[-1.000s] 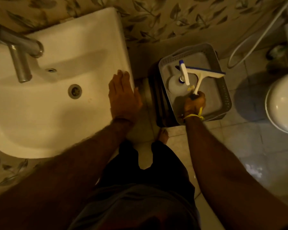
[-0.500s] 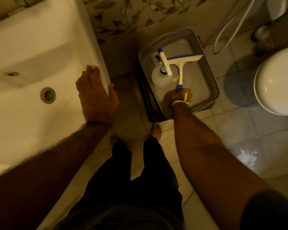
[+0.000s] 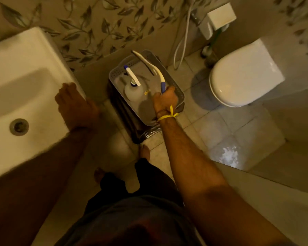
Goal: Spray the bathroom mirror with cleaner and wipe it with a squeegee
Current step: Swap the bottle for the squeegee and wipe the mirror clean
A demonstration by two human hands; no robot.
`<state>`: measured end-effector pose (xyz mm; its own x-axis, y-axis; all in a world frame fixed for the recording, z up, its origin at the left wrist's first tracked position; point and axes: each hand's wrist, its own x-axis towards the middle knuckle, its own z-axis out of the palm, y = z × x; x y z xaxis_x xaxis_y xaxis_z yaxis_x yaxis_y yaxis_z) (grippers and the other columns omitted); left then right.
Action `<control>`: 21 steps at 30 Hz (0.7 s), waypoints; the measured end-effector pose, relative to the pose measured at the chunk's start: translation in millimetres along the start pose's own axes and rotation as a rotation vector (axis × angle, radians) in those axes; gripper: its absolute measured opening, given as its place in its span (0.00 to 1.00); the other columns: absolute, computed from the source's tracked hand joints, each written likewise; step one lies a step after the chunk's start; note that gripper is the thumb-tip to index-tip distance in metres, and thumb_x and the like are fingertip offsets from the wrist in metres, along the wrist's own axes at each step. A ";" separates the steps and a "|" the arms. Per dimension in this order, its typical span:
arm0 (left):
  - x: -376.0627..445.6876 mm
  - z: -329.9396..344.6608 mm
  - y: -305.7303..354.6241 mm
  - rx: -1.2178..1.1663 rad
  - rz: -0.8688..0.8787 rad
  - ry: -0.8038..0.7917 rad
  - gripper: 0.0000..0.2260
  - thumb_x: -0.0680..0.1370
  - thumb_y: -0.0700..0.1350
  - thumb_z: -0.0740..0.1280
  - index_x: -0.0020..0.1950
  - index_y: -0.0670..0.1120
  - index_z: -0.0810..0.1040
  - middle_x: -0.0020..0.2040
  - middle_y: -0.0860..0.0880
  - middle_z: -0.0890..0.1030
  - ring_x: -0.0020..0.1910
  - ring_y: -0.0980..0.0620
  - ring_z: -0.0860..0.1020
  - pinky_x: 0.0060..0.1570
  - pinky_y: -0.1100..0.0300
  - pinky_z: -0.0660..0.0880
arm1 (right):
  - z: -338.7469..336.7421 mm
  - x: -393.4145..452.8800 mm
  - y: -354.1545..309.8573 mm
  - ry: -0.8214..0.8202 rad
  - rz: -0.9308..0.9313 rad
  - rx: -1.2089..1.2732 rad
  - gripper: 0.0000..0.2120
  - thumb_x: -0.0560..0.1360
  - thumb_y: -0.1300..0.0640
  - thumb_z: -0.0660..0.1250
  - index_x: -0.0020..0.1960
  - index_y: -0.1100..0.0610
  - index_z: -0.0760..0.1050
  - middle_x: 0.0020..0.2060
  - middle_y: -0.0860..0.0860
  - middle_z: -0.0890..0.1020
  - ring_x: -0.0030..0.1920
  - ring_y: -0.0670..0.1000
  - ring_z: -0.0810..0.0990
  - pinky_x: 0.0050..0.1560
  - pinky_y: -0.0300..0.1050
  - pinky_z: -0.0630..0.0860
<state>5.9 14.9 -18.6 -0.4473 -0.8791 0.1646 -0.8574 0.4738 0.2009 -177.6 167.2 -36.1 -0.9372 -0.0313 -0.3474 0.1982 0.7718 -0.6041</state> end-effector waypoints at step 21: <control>33.5 -277.2 -125.3 -0.430 0.230 0.578 0.17 0.77 0.42 0.66 0.66 0.40 0.74 0.63 0.41 0.76 0.64 0.42 0.72 0.65 0.54 0.66 | -57.3 -297.6 -222.4 -0.017 -0.921 0.779 0.13 0.76 0.54 0.70 0.56 0.59 0.73 0.39 0.54 0.79 0.34 0.44 0.75 0.35 0.34 0.73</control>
<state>169.0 -59.7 229.4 -0.2965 -0.6452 0.7041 -0.5308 0.7242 0.4402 40.8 41.3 242.8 -0.8151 -0.3818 0.4357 -0.4171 -0.1351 -0.8988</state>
